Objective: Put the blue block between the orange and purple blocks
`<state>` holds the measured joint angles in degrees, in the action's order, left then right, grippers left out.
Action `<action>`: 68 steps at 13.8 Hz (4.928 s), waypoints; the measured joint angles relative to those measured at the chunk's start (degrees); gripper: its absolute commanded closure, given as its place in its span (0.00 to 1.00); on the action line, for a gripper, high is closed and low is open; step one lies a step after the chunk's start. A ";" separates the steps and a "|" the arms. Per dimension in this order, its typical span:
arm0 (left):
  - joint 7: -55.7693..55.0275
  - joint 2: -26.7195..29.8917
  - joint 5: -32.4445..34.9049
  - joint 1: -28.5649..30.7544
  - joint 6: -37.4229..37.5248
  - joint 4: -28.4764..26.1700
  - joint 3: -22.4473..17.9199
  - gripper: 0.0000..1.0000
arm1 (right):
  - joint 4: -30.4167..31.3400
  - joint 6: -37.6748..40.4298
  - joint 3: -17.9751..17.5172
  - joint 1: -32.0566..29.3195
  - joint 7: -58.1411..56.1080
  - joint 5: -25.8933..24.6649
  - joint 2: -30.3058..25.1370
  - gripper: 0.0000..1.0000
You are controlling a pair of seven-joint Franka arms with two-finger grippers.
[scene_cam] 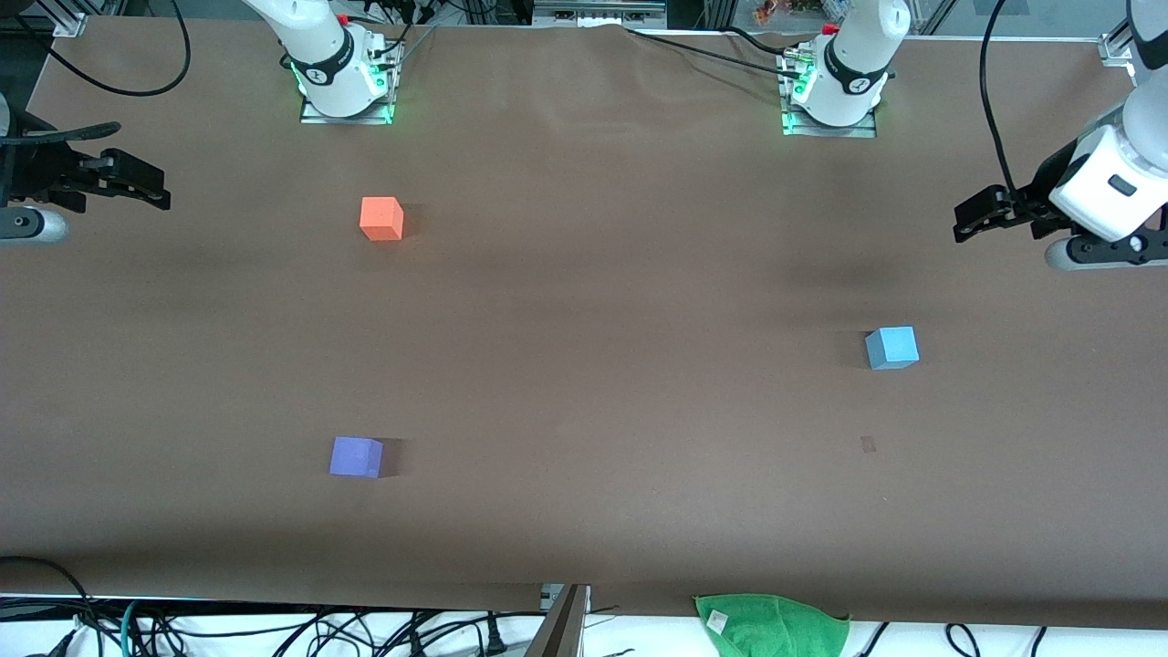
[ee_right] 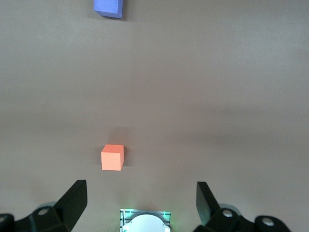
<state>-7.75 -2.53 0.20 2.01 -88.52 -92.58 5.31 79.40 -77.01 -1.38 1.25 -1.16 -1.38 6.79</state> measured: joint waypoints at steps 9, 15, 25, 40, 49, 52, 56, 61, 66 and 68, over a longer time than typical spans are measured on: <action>0.00 -5.06 0.00 0.01 -0.07 4.17 0.00 0.00 | 0.00 -0.01 -0.02 0.00 0.00 0.00 0.00 0.00; 0.00 -5.06 0.00 0.01 -0.07 4.36 0.00 0.00 | 0.00 -0.03 -0.02 0.00 0.00 0.00 0.00 0.00; 0.00 -9.48 0.19 0.30 1.42 3.76 -0.09 0.00 | 0.00 -0.06 -0.02 0.00 0.00 0.00 0.00 0.00; 4.43 -29.94 5.66 4.24 -23.67 -5.64 0.24 0.00 | 0.00 -0.09 -0.04 0.00 0.00 0.00 0.00 0.00; 6.01 -32.01 5.52 4.30 -32.36 -11.70 0.16 0.30 | 0.00 -0.12 -0.04 0.00 0.00 0.00 0.00 0.00; 6.33 -32.04 5.80 4.31 -32.42 -12.06 0.15 0.92 | 0.00 -0.13 -0.04 0.00 0.00 0.00 0.00 0.00; 7.56 -30.75 5.85 4.09 -31.67 -11.07 0.86 0.97 | 0.00 -0.13 -0.04 0.00 0.00 0.00 0.00 0.00; 1.61 -26.92 5.80 1.03 -15.67 0.33 11.04 0.97 | 0.00 -0.15 -0.04 0.00 0.00 0.00 0.00 0.00; -10.79 -31.05 2.89 -12.66 -12.54 10.28 14.19 0.97 | 0.01 -0.18 -0.04 -0.02 0.00 0.00 0.00 0.00; -19.58 -36.70 2.89 -20.03 -14.50 14.17 14.02 0.97 | 0.01 -0.20 -0.04 -0.02 0.00 0.00 0.00 0.00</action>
<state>-27.33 -39.23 3.09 -18.02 -103.02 -78.41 19.33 79.40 -77.22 -1.42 1.23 -1.16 -1.38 6.79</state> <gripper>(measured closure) 0.432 0.000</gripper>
